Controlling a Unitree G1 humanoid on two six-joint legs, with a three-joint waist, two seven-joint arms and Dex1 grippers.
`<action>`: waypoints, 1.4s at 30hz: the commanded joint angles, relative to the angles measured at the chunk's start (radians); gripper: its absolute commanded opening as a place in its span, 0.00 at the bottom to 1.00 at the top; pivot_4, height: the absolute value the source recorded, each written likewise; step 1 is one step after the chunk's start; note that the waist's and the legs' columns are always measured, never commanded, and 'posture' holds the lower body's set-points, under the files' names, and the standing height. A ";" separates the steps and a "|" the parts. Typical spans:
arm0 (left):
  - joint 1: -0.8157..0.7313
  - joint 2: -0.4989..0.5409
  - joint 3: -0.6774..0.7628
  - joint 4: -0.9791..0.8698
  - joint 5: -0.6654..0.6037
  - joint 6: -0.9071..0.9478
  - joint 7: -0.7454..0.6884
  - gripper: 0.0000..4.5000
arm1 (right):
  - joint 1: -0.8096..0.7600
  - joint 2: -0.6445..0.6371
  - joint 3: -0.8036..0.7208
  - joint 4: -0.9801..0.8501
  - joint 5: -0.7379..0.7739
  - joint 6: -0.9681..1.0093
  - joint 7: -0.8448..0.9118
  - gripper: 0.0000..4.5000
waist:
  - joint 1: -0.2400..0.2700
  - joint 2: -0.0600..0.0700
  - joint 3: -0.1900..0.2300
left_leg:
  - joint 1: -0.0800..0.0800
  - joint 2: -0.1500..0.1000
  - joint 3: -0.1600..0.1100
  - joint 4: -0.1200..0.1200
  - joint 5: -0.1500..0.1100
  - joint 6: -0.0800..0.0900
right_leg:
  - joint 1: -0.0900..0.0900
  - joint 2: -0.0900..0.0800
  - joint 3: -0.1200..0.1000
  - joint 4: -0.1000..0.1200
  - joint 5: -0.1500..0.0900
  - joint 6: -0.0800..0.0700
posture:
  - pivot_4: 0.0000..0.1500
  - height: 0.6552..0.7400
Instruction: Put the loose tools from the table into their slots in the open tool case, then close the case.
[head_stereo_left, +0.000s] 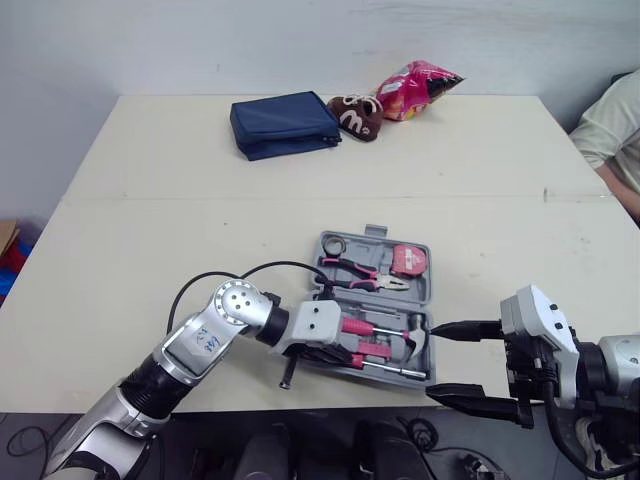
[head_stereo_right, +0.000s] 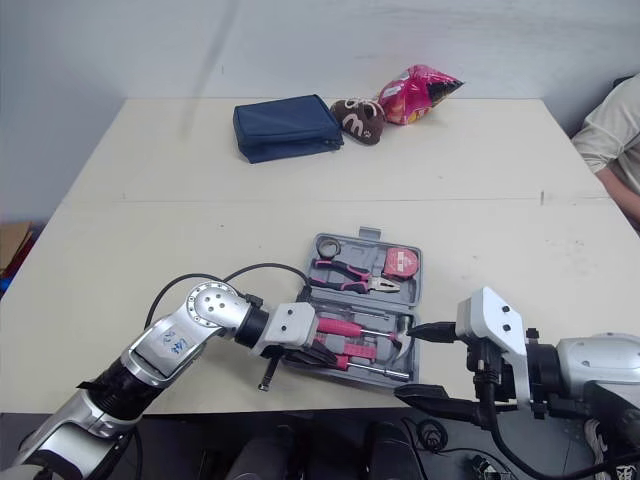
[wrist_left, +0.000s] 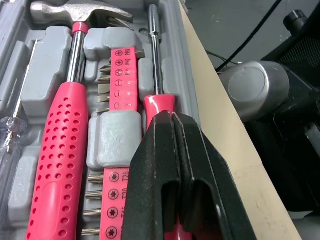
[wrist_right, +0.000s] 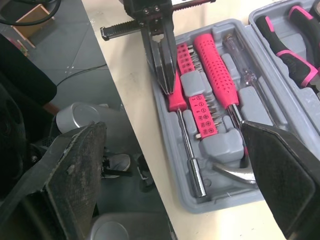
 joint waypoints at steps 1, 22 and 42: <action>0.052 0.026 0.048 -0.033 -0.101 0.081 -0.056 0.01 | 0.010 0.004 -0.043 -0.022 0.007 -0.012 0.000 1.00 | -0.001 0.000 0.000 | 0.000 0.000 0.000 0.000 0.000 0.000 | 0.000 0.000 0.000 0.000 0.000 0.000 | 1.00 0.93; -0.052 0.094 0.309 0.370 -0.052 -0.096 0.041 0.00 | -0.037 0.141 0.114 0.361 -0.420 -0.233 -0.133 0.73 | -0.002 0.000 0.002 | -0.003 -0.001 0.001 -0.002 0.000 -0.002 | -0.004 0.003 -0.002 0.001 -0.001 -0.001 | 1.00 0.93; -0.083 -0.098 0.239 0.420 0.013 -0.107 0.046 0.00 | -0.365 0.257 0.403 0.533 -0.537 -0.288 -0.093 0.02 | -0.004 0.000 0.002 | -0.004 -0.001 0.003 0.000 0.001 -0.001 | -0.006 0.004 -0.004 0.006 0.000 0.000 | 1.00 0.93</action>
